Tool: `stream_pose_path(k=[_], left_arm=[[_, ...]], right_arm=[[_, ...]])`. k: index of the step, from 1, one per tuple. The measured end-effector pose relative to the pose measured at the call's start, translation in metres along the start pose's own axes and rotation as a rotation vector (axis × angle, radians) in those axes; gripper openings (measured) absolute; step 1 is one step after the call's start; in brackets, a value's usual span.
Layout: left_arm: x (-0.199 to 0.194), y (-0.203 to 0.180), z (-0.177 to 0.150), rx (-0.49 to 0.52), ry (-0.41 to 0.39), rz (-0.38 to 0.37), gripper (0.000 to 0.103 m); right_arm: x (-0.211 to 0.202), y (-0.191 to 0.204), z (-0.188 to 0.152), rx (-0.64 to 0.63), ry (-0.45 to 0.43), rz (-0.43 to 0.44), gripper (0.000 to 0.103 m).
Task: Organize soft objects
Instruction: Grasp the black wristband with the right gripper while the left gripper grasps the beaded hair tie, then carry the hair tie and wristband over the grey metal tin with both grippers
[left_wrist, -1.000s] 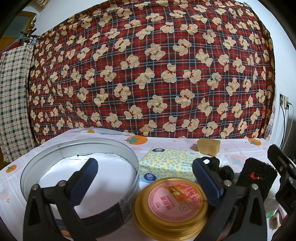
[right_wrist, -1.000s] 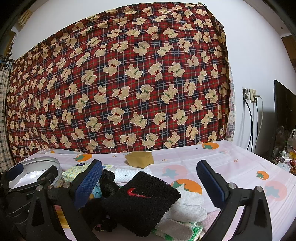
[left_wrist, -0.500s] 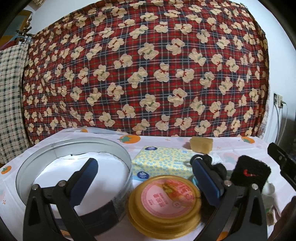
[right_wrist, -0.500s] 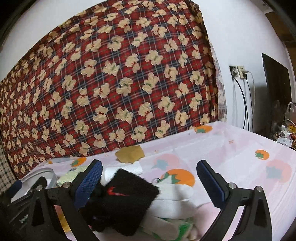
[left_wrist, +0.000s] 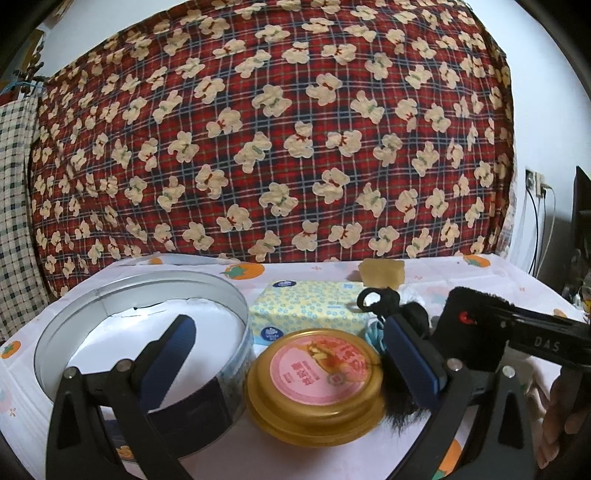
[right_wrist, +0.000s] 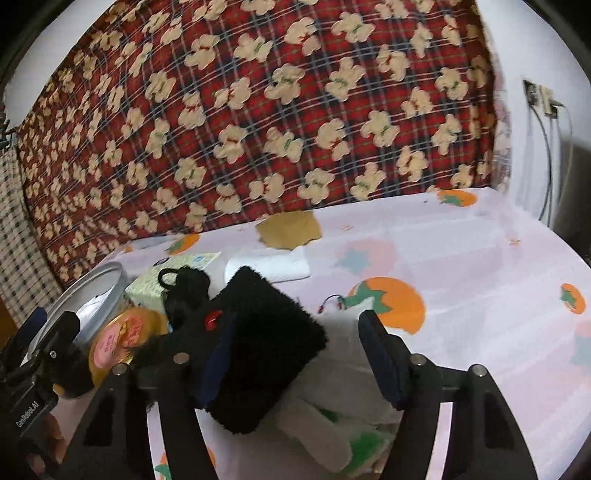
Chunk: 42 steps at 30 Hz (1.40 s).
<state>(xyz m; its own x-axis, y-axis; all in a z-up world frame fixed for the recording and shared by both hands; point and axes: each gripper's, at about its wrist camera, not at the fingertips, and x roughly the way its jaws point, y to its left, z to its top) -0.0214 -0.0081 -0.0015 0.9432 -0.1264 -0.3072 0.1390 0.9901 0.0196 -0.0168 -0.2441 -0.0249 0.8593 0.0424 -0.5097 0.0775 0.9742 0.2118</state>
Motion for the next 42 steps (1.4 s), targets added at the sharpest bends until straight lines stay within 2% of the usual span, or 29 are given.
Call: stream_pose_path(k=[1,3,5,6,7,8,11,14,17,19,21,23,24,26,28,34,38,42], left_arm=[[0.000,-0.001,0.000,0.006,0.004,-0.003,0.103],[0.002,-0.004,0.000,0.020,0.012,-0.005,0.103],[0.003,-0.007,0.000,0.038,0.025,-0.014,0.103],[0.004,-0.009,0.000,0.047,0.031,-0.020,0.103],[0.004,-0.011,0.000,0.054,0.034,-0.027,0.103],[0.004,-0.013,0.000,0.061,0.035,-0.031,0.103],[0.005,-0.020,0.001,0.080,0.036,-0.056,0.103],[0.007,-0.030,0.002,0.110,0.045,-0.089,0.103],[0.008,-0.045,0.004,0.145,0.055,-0.141,0.097],[0.011,-0.057,0.007,0.174,0.070,-0.174,0.094],[0.018,-0.069,0.009,0.200,0.085,-0.181,0.092],[0.032,-0.081,0.010,0.231,0.136,-0.172,0.068],[0.039,-0.084,0.010,0.241,0.162,-0.184,0.063],[0.054,-0.091,0.009,0.244,0.228,-0.210,0.047],[0.066,-0.096,0.007,0.235,0.288,-0.210,0.038],[0.081,-0.102,0.001,0.230,0.366,-0.189,0.037],[0.082,-0.097,0.002,0.183,0.375,-0.241,0.029],[0.078,-0.086,0.005,0.122,0.354,-0.305,0.027]], right_arm=[[0.002,0.003,-0.001,-0.011,0.007,0.014,0.068],[0.002,0.007,-0.001,-0.032,0.019,0.038,0.054],[0.002,0.011,-0.002,-0.064,0.025,0.056,0.030],[0.000,0.014,-0.002,-0.076,0.016,0.061,0.026],[-0.003,0.014,-0.003,-0.086,0.004,0.062,0.017],[-0.006,0.016,-0.003,-0.099,-0.013,0.067,0.014],[-0.019,0.014,-0.002,-0.114,-0.084,0.099,0.013],[-0.041,0.007,0.000,-0.098,-0.222,0.079,0.013],[-0.062,-0.006,0.003,-0.050,-0.371,-0.012,0.013],[-0.066,-0.012,0.004,-0.040,-0.421,-0.069,0.013],[-0.064,-0.018,0.004,-0.008,-0.412,-0.073,0.013],[-0.061,-0.021,0.005,0.005,-0.395,-0.069,0.013],[-0.061,-0.021,0.007,0.007,-0.394,-0.070,0.013],[-0.063,-0.021,0.006,0.005,-0.404,-0.070,0.013],[-0.064,-0.021,0.006,0.001,-0.414,-0.078,0.013],[-0.063,-0.024,0.003,0.014,-0.400,-0.083,0.013],[-0.064,-0.025,0.002,0.023,-0.408,-0.094,0.013],[-0.066,-0.025,0.003,0.027,-0.416,-0.107,0.013]])
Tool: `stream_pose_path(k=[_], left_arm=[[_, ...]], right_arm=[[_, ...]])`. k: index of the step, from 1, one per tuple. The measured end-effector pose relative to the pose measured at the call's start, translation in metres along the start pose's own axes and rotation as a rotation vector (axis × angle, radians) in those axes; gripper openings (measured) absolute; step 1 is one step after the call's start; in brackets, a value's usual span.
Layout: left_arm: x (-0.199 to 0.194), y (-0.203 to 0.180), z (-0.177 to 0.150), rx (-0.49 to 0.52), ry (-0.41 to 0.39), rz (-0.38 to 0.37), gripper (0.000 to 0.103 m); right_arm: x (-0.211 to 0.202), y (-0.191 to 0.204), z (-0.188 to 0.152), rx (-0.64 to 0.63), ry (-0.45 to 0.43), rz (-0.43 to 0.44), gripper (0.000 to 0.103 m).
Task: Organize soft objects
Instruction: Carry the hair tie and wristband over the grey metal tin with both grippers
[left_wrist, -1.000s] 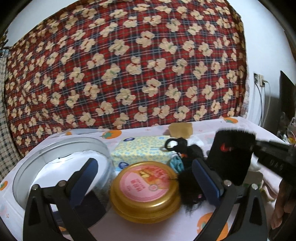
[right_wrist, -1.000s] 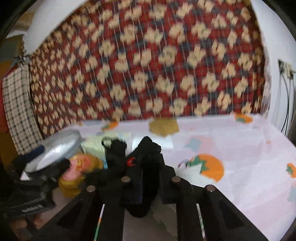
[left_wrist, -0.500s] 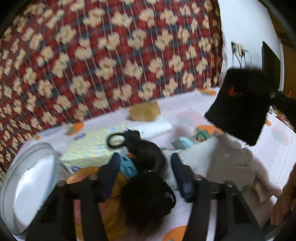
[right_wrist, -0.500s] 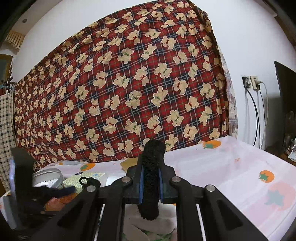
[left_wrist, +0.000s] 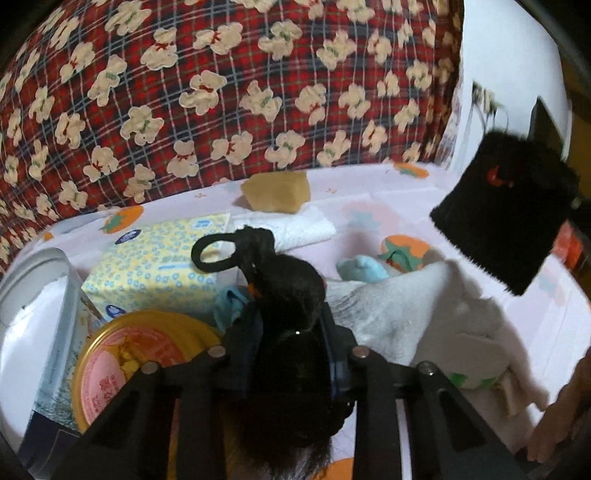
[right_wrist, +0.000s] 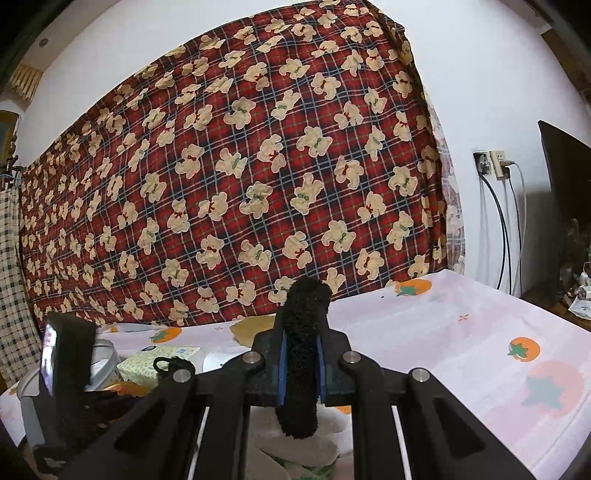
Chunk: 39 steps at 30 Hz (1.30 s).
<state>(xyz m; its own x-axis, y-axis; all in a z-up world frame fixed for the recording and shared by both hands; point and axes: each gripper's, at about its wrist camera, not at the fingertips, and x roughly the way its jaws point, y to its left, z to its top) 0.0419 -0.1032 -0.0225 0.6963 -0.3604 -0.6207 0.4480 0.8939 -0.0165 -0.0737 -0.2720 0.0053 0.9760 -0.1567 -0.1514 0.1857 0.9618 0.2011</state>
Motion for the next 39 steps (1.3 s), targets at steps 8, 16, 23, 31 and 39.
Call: stream_pose_path(k=[8,16,23,31,39], left_arm=[[-0.047,0.011,-0.007,-0.062,-0.156,-0.101,0.027],[-0.093,0.045,-0.013,-0.128,-0.255,-0.046,0.027],[-0.119,0.070,-0.022,-0.137,-0.310,0.025,0.027],[-0.134,0.101,-0.034,-0.174,-0.334,0.075,0.027],[-0.152,0.149,-0.046,-0.242,-0.354,0.163,0.027]], right_arm=[[-0.001,-0.003,0.001,0.020,-0.004,-0.026,0.013],[0.004,-0.004,0.000,0.021,0.020,-0.057,0.013],[-0.001,0.012,0.000,-0.050,-0.005,-0.070,0.013],[-0.020,0.070,0.007,-0.056,-0.032,0.069,0.013],[-0.026,0.163,0.003,-0.121,-0.040,0.275,0.013]])
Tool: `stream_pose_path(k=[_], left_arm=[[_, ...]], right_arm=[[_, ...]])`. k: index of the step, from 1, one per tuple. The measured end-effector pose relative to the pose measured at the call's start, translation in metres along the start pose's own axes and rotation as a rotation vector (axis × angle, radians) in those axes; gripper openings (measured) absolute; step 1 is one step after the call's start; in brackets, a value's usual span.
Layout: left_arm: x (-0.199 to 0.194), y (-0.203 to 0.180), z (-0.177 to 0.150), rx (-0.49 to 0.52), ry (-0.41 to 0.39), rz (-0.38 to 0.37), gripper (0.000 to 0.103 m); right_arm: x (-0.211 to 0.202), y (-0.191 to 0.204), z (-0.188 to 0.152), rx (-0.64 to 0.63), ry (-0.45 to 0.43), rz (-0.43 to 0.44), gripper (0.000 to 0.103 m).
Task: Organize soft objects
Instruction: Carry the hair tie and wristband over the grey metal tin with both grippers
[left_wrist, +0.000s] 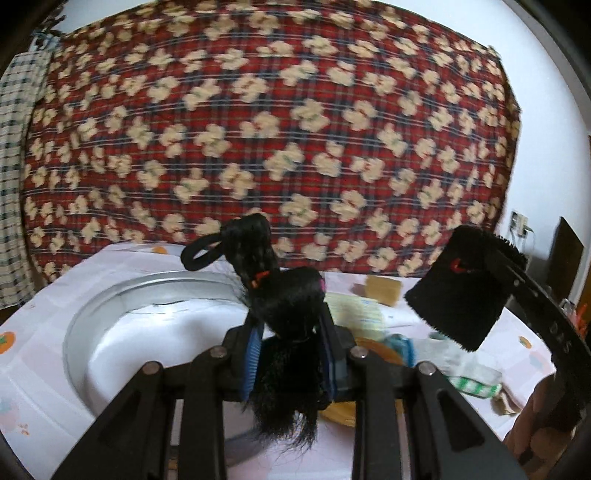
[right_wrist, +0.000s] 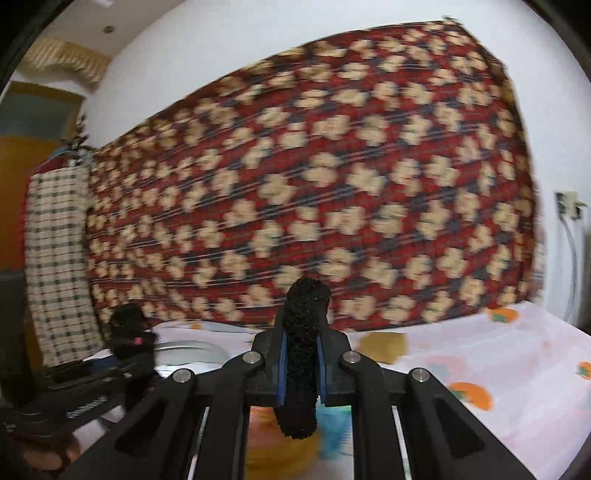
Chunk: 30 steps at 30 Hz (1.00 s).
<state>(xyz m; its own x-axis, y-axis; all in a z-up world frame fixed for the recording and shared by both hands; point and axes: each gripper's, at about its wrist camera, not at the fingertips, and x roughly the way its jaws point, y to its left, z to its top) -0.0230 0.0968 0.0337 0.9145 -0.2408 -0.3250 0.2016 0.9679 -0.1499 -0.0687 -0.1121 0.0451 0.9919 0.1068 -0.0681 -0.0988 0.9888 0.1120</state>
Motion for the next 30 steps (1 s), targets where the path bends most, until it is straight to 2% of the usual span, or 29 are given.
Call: stream_pose_path(k=[7,14,24,30], left_arm=[[0.000,0.051,0.005,-0.043,-0.006,0.109,0.027],[0.014,0.092,0.005,-0.079,0.012,0.218,0.027],[0.046,0.114,-0.004,-0.079,0.082,0.288,0.027],[0.063,0.114,-0.012,-0.078,0.124,0.311,0.026]], right_arm=[[0.040,0.060,-0.011,0.039,0.070,0.145,0.013],[0.091,0.101,-0.024,0.076,0.165,0.228,0.013],[0.146,0.114,-0.055,0.128,0.372,0.306,0.014],[0.155,0.116,-0.061,0.108,0.432,0.319,0.021]])
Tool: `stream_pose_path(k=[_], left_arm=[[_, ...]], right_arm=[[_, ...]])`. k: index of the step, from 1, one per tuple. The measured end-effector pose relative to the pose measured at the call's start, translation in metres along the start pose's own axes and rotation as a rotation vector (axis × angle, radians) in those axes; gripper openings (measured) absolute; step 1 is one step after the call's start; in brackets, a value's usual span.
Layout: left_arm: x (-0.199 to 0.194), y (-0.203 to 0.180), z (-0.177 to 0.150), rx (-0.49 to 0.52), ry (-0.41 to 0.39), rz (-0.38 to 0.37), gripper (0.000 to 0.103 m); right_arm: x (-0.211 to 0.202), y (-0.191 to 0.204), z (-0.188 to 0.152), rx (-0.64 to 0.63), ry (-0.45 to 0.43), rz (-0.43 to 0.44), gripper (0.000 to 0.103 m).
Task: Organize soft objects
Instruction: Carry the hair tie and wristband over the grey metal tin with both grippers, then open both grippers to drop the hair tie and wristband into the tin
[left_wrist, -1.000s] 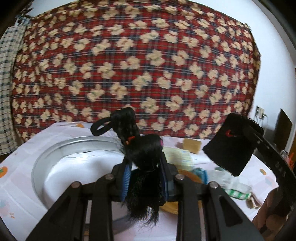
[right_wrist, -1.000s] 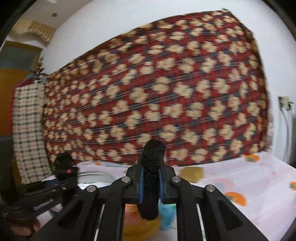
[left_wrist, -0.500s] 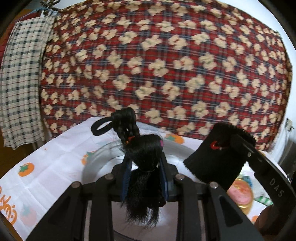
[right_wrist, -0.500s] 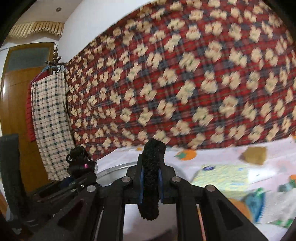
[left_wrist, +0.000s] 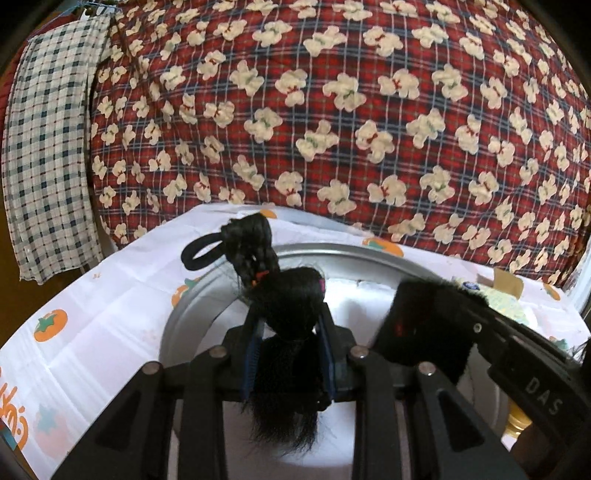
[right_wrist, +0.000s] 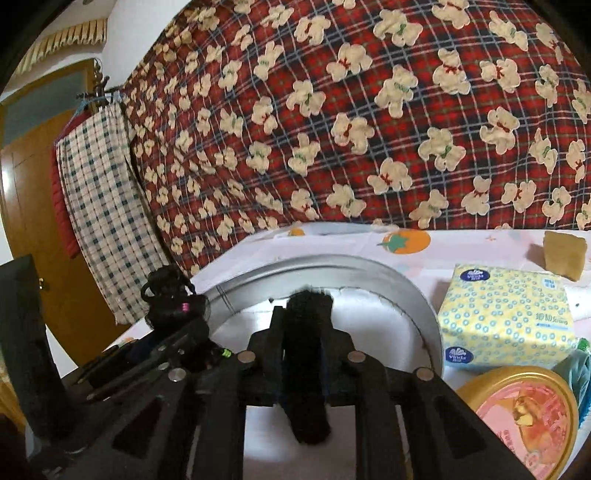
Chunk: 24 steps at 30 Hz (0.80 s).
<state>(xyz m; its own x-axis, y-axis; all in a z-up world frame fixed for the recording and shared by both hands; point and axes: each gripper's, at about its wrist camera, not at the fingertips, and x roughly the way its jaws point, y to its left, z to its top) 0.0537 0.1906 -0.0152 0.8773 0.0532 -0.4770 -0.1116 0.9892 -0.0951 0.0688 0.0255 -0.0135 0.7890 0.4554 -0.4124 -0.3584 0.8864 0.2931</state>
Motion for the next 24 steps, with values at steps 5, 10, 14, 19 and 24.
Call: stream_pose_path(k=[5,10,14,19,24], left_arm=[[0.003,0.000,-0.003,0.003,0.006,0.018,0.033],[-0.013,-0.003,-0.005,-0.007,-0.086,0.114,0.087],[-0.028,-0.005,-0.008,-0.032,-0.187,0.174,0.103],[-0.030,-0.011,-0.008,-0.010,-0.187,0.195,0.103],[-0.036,-0.016,-0.012,0.010,-0.205,0.212,0.103]], right_arm=[[-0.022,0.000,0.002,-0.008,-0.125,-0.060,0.081],[-0.050,0.005,0.002,-0.057,-0.281,-0.149,0.083],[-0.056,0.007,0.001,-0.081,-0.308,-0.179,0.083],[-0.061,0.009,-0.001,-0.094,-0.329,-0.204,0.083],[-0.066,0.007,-0.004,-0.085,-0.349,-0.219,0.083]])
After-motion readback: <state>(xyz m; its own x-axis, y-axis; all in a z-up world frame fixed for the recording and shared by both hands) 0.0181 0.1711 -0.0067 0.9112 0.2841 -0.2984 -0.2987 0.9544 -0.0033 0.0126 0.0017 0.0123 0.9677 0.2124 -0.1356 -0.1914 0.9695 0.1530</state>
